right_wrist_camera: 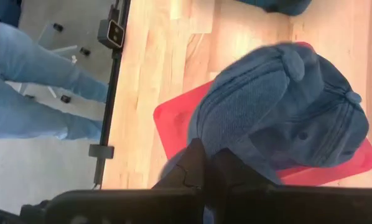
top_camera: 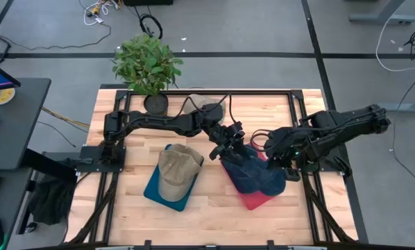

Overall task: Pick & Place hat
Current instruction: Put the blue cap into the red bin

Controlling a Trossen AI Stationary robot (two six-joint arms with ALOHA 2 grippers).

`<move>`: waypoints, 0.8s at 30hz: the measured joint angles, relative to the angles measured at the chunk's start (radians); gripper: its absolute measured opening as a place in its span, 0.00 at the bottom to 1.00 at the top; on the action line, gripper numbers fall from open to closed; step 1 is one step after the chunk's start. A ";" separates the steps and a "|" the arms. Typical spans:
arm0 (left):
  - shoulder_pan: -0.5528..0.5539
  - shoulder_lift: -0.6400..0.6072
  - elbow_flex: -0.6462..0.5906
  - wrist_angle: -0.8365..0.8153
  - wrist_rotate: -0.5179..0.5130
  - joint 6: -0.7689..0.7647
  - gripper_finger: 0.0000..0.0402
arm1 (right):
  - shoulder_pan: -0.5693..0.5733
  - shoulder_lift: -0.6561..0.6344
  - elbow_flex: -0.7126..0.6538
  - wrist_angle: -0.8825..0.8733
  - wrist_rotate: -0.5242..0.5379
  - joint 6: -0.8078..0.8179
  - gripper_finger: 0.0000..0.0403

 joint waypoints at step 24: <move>0.043 -0.335 0.000 -0.591 -0.219 0.495 0.41 | 0.000 0.028 -0.075 0.242 -0.097 0.017 0.00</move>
